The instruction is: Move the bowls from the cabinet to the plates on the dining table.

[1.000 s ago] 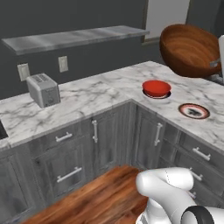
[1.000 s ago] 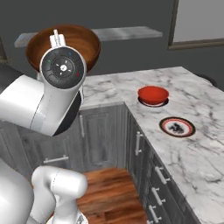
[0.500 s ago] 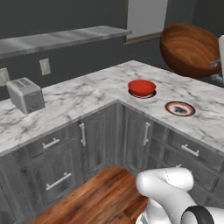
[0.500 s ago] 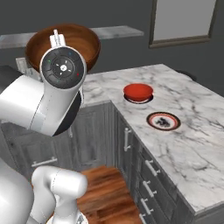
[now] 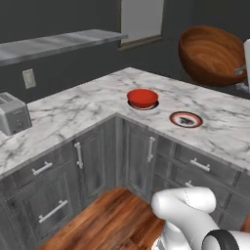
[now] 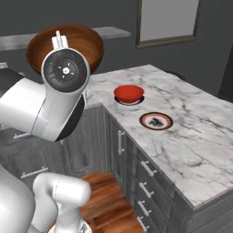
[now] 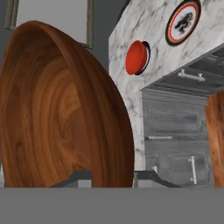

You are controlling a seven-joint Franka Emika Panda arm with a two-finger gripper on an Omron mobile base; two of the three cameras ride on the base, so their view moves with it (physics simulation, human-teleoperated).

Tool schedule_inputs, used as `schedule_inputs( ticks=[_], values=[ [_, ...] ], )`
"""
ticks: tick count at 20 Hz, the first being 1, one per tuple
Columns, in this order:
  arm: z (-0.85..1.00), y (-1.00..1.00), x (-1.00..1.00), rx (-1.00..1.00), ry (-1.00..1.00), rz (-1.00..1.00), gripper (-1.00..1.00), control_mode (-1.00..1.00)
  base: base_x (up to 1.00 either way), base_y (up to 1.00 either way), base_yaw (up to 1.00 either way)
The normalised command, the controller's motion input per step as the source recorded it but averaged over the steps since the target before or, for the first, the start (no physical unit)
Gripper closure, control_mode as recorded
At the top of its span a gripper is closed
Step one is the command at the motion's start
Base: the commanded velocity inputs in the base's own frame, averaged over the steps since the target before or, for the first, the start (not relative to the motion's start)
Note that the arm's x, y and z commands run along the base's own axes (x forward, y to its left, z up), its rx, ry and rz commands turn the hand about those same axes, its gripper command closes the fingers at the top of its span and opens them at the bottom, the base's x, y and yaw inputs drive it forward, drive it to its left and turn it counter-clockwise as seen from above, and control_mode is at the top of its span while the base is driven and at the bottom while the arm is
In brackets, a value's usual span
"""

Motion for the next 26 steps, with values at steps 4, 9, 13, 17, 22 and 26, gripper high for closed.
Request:
schedule_inputs(
  ticks=[4,9,13,17,22,26],
  values=[
    [0.0,0.0,0.0,0.0,0.0,0.0,1.0,1.0,0.47,0.23,-0.1],
    [0.0,0.0,0.0,0.0,0.0,0.0,1.0,1.0,0.62,0.17,-0.03],
    [0.0,0.0,0.0,0.0,0.0,0.0,1.0,1.0,0.62,0.08,-0.01],
    [0.0,0.0,0.0,0.0,0.0,0.0,1.0,1.0,0.62,-0.01,0.0],
    [0.0,0.0,0.0,0.0,0.0,0.0,1.0,1.0,0.62,-0.21,0.0],
    [0.0,0.0,0.0,0.0,0.0,0.0,1.0,1.0,0.62,-0.26,0.0]
  ],
)
